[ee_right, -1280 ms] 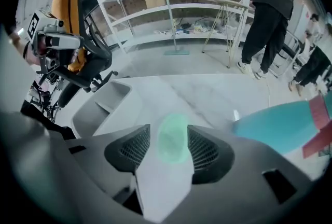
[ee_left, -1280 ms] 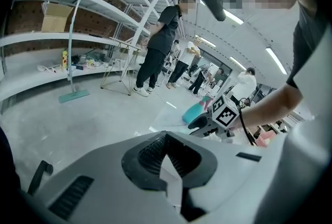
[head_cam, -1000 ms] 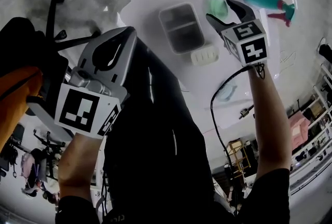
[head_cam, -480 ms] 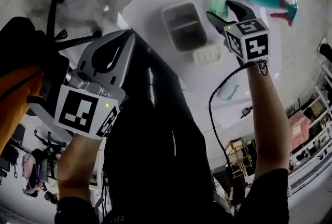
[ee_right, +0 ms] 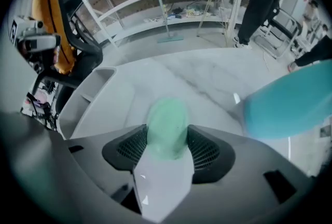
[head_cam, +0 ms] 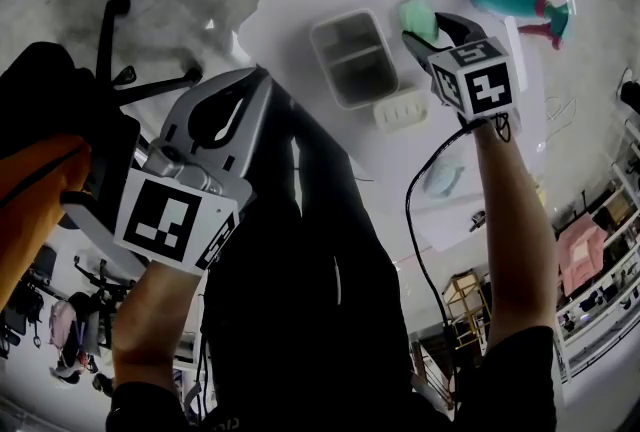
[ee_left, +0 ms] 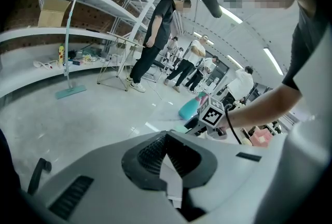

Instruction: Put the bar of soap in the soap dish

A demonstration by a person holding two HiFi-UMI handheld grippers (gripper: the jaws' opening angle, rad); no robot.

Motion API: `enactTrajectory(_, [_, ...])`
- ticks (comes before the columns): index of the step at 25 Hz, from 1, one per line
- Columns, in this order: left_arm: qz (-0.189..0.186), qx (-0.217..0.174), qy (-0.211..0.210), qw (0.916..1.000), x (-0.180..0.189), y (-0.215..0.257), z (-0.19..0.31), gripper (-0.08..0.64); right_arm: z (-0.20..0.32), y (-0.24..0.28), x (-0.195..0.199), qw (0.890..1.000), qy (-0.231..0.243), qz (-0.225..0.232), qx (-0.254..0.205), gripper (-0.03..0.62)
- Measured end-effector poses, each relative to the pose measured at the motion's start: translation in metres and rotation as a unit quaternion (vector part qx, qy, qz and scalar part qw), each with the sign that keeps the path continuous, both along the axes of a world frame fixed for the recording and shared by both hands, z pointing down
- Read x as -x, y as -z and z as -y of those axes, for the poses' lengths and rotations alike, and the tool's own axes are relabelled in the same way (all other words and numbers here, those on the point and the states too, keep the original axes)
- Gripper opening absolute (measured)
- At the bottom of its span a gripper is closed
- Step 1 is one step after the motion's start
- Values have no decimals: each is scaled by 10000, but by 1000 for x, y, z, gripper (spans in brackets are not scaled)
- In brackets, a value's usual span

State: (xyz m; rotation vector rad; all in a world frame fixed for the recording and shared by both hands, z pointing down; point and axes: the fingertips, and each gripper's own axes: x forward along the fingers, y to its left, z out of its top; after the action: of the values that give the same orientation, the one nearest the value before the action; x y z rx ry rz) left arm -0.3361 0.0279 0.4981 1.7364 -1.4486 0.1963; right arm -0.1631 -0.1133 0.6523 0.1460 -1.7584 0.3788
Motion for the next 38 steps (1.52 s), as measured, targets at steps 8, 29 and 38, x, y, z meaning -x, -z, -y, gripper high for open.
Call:
enactTrajectory(8, [-26,51,-108,9999,-6,-4,5,9,0,18,-26,9984,-508,72,230,259])
enactTrajectory(29, [-67,20,-656,9978,-43,4,37,9,-33,57,-67,9894,-1358,470,206,259])
enactTrajectory(38, [-66,6,-1325,9912,-82,1,51,9,-88,64,-103,9621,-2582,710,511,259])
